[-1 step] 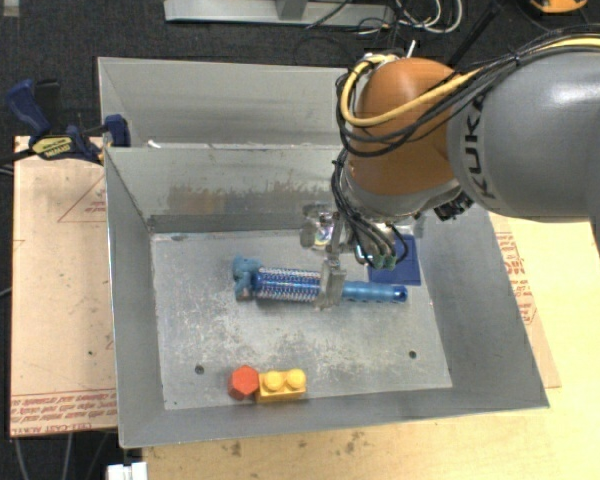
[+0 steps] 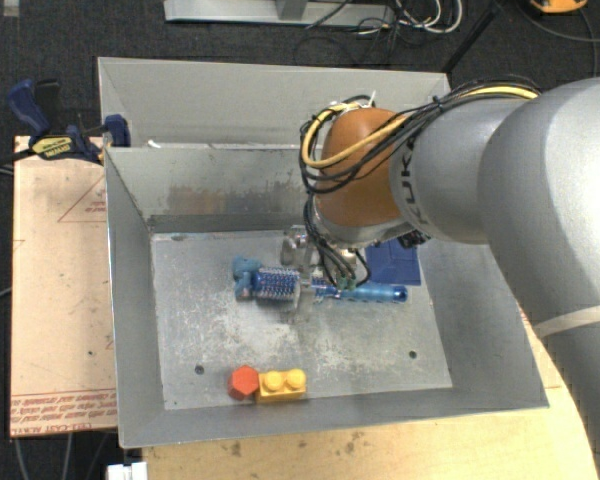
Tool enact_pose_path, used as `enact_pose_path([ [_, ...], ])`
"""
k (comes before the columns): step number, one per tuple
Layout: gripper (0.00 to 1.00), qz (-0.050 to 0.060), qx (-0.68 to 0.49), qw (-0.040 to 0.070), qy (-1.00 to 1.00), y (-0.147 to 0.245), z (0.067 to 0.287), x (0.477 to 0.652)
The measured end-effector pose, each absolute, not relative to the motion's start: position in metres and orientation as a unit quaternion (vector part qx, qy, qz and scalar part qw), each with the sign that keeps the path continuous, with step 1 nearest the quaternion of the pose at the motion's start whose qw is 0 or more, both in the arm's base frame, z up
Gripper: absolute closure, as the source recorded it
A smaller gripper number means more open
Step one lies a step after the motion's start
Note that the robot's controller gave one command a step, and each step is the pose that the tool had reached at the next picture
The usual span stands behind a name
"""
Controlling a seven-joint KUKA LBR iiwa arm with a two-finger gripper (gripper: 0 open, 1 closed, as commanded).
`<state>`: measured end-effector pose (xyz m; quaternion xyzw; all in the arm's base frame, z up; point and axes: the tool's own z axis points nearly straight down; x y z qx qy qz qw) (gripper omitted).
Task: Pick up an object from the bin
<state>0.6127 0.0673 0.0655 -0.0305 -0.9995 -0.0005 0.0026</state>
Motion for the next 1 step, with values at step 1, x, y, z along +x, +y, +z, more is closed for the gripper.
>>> enact_pose_path([
  [1,0.00,-0.001,-0.031,0.001,-1.000,0.0677,0.0663,0.6137],
])
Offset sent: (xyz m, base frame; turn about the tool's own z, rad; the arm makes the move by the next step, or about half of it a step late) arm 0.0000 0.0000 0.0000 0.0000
